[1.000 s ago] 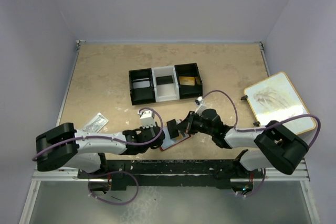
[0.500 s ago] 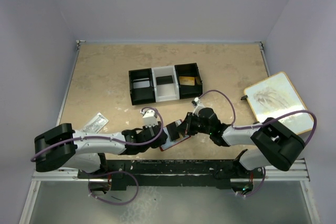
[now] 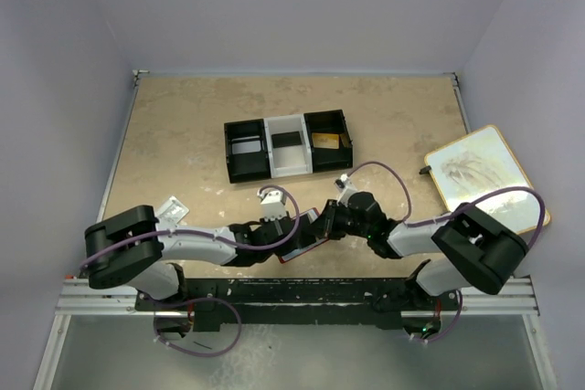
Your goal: Take the credit cards out of the card holder
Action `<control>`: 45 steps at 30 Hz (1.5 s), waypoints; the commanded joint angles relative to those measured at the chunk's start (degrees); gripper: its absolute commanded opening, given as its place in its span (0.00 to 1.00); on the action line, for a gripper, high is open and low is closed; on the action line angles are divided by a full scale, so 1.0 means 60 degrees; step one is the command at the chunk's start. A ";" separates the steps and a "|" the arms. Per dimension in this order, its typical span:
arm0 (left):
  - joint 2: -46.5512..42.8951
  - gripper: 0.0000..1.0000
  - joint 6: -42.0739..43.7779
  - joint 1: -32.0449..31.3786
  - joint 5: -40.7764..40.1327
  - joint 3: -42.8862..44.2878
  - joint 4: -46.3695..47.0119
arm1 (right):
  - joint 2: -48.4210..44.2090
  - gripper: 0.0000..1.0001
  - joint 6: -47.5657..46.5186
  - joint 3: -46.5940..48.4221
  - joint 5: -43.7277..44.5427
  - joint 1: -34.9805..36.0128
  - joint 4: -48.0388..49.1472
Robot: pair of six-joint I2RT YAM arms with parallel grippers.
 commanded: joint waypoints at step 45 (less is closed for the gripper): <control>-0.3414 0.55 0.2710 0.2165 -0.2695 0.1938 -0.5435 | -0.6198 0.00 -0.3866 -0.0509 0.1731 -0.0007 0.0729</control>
